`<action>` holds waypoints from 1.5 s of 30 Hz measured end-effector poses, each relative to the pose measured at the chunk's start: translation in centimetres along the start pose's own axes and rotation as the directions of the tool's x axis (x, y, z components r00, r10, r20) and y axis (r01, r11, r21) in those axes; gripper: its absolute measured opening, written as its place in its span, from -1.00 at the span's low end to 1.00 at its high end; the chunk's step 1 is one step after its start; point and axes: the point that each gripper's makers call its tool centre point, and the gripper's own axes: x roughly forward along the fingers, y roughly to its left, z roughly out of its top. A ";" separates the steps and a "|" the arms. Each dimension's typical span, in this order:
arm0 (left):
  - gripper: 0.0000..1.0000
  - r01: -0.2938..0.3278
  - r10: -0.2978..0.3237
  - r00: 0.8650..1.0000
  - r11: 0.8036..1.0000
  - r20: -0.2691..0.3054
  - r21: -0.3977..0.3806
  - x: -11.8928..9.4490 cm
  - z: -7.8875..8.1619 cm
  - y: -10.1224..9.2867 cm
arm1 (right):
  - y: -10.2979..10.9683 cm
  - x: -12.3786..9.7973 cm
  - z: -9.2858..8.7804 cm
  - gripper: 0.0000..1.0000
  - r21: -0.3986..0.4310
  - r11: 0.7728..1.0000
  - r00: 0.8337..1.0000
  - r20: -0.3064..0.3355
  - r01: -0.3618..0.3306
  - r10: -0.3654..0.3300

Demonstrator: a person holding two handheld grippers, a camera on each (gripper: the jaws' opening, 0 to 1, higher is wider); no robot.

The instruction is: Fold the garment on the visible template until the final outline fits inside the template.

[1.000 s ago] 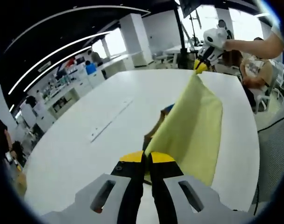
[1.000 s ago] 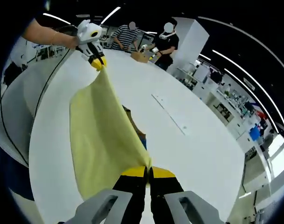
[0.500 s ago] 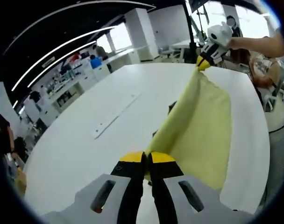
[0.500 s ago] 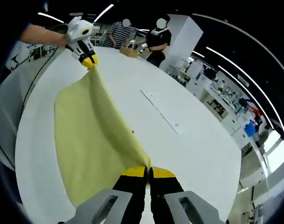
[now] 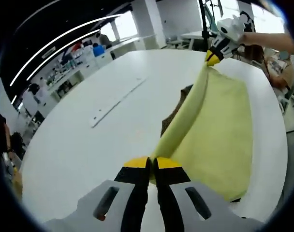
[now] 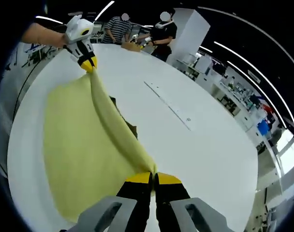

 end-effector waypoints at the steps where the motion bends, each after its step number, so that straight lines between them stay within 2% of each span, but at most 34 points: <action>1: -0.97 0.004 -0.004 1.000 1.000 -0.005 -0.011 0.4 -0.3 0.1 | 0.0 0.4 -0.3 -1.00 0.004 1.000 1.000 -0.006 -0.004 0.004; 12: -0.94 0.015 -0.017 0.998 0.999 -0.058 -0.040 2.8 -2.9 0.8 | 0.4 3.0 -1.7 -1.00 0.027 0.999 0.999 -0.035 -0.040 0.041; 22: -0.89 0.017 -0.020 0.997 0.999 -0.071 -0.042 3.7 -3.8 0.9 | 0.7 3.9 -2.6 -1.00 0.028 0.998 0.997 -0.056 -0.057 0.058; 25: -0.82 0.006 -0.009 0.997 0.999 -0.074 -0.036 3.5 -3.7 1.1 | 0.5 4.0 -2.7 -1.00 0.050 0.997 0.997 -0.051 -0.054 0.057; 28: -0.75 0.001 -0.003 0.997 1.000 -0.071 -0.026 3.4 -3.7 1.2 | 0.3 3.9 -2.5 -0.97 0.116 0.992 0.998 -0.033 -0.051 0.055; 32: -0.67 -0.002 0.000 0.998 1.000 -0.056 -0.028 2.7 -3.5 1.5 | 0.1 3.3 -2.6 -0.80 0.117 0.992 0.999 -0.032 -0.040 0.044; 37: -0.62 0.016 -0.017 0.999 1.000 -0.035 -0.007 1.8 -3.2 0.8 | 0.5 2.6 -2.7 -0.56 0.105 0.993 0.998 -0.020 -0.055 0.058; 42: -0.56 0.032 -0.031 0.999 0.999 -0.042 0.034 1.5 -3.5 0.1 | 0.4 2.5 -3.4 -0.58 0.071 0.997 0.998 -0.034 -0.043 0.046; 45: -0.60 0.011 -0.004 0.997 0.997 -0.082 0.077 1.6 -4.2 0.1 | 0.3 2.6 -3.5 -0.65 0.049 0.998 0.999 -0.039 -0.030 0.032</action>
